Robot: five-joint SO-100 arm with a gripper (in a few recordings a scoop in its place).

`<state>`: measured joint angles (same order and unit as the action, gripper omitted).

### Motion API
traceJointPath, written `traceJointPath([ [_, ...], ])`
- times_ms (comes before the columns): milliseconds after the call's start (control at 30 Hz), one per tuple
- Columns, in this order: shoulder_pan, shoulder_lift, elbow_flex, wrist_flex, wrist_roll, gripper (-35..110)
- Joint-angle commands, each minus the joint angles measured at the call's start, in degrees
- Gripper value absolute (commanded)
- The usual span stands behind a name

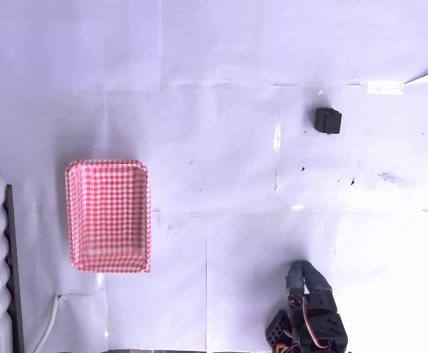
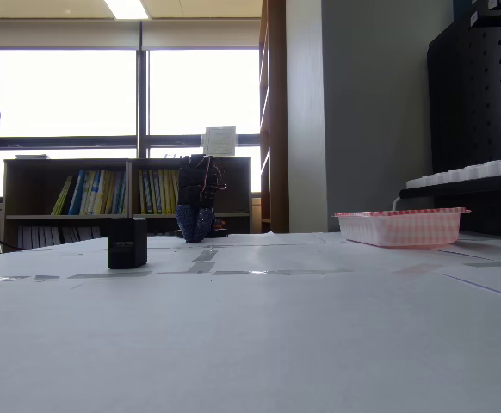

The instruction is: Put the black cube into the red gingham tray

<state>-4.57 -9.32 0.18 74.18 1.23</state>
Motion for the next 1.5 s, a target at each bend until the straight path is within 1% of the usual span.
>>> traceJointPath([
  [0,-1.0,-0.9,0.6,2.6,0.7,0],
  [1300,-1.0,-0.9,0.6,2.6,0.7,0],
  [1467,0.4,-0.9,0.6,2.6,0.8,0],
])
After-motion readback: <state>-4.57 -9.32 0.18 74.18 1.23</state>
